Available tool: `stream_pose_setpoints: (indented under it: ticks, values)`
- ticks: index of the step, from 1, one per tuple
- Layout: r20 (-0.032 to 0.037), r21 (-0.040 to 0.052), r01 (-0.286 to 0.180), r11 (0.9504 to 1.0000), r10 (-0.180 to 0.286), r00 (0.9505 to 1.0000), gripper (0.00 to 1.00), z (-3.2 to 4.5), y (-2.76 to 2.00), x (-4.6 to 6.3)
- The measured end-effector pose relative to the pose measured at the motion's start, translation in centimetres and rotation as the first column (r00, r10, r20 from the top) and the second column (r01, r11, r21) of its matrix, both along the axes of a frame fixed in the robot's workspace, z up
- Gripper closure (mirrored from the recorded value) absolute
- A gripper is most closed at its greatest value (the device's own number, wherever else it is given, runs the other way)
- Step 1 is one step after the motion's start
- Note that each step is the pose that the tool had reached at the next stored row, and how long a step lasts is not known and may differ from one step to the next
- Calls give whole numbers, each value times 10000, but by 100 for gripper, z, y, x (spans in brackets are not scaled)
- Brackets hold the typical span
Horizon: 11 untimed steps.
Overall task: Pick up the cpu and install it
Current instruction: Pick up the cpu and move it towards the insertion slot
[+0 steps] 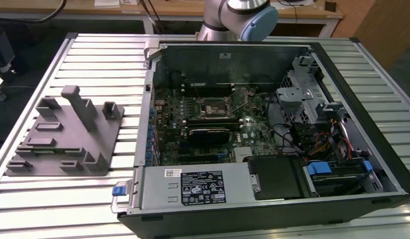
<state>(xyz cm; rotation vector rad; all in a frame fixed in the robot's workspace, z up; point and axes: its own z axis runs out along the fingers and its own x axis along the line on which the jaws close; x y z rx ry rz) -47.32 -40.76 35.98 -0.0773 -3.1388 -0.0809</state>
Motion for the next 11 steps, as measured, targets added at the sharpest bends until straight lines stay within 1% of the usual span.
stream_pose_setpoints:
  ticks: [8, 9, 11]
  values:
    - [45, 0, 0, 10000, 0, 10000, 45, 246, 0, 0]
    - [46, 0, 0, 10000, 0, 10000, 45, 265, 0, 0]
    - [48, 0, 0, 10000, 0, 10000, 45, 268, 0, 0]
